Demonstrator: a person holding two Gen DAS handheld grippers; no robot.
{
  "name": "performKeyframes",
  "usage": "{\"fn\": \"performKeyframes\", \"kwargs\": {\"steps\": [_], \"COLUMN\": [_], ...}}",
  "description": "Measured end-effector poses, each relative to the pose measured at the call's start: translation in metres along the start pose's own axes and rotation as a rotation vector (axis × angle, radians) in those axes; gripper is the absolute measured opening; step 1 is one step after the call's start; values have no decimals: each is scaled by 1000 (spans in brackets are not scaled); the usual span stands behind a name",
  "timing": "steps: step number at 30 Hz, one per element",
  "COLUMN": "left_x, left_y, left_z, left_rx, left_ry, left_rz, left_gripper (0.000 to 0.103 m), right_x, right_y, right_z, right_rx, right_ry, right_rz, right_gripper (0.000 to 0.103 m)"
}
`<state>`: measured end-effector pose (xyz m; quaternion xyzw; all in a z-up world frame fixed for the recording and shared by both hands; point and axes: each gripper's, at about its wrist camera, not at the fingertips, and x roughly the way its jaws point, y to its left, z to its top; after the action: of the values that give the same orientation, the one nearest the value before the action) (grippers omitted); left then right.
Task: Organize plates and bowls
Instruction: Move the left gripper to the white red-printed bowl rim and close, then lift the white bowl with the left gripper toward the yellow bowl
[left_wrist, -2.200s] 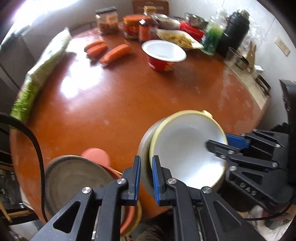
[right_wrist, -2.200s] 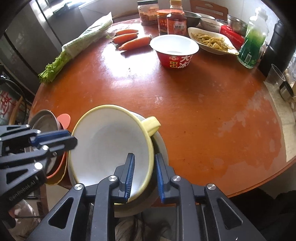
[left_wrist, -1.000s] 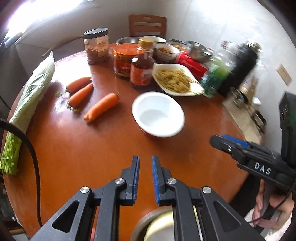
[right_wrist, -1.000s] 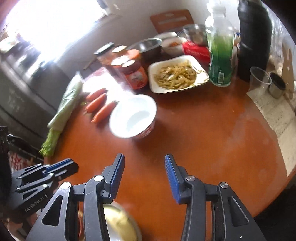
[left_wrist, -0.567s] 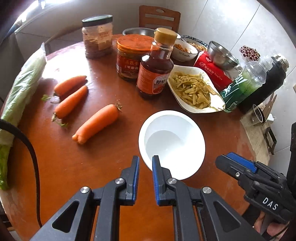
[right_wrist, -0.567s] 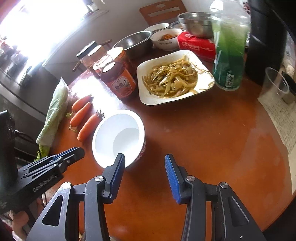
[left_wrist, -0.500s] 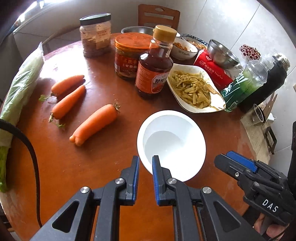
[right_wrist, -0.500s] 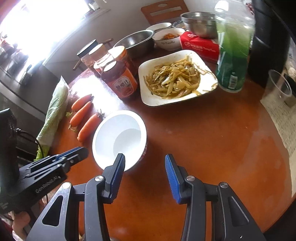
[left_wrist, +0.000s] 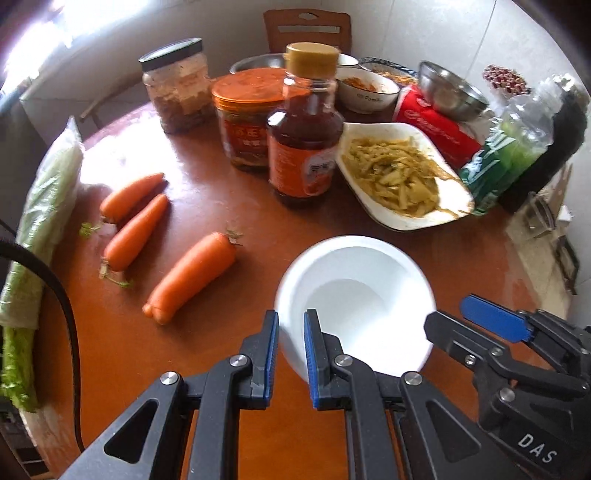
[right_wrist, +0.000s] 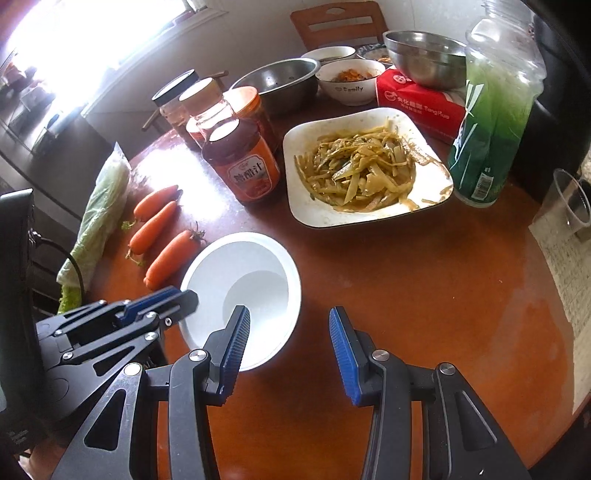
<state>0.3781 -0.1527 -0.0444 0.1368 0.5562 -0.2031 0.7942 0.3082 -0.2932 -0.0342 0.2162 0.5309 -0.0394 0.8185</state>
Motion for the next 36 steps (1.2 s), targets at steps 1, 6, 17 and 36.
{"fn": "performKeyframes", "kwargs": {"steps": [1, 6, 17, 36], "left_x": [0, 2, 28, 47], "left_y": [2, 9, 8, 9], "left_z": [0, 0, 3, 5], "left_rx": [-1, -32, -39, -74], "left_ry": [4, 24, 88, 126], "left_rz": [-2, -49, -73, -61], "left_gripper": [14, 19, 24, 24], "right_x": [2, 8, 21, 35], "right_y": [0, 2, 7, 10], "right_z": [0, 0, 2, 2], "right_rx": [-1, -10, -24, -42], "right_ry": [5, 14, 38, 67], "right_rz": [1, -6, -9, -17], "right_gripper": [47, 47, 47, 32]}}
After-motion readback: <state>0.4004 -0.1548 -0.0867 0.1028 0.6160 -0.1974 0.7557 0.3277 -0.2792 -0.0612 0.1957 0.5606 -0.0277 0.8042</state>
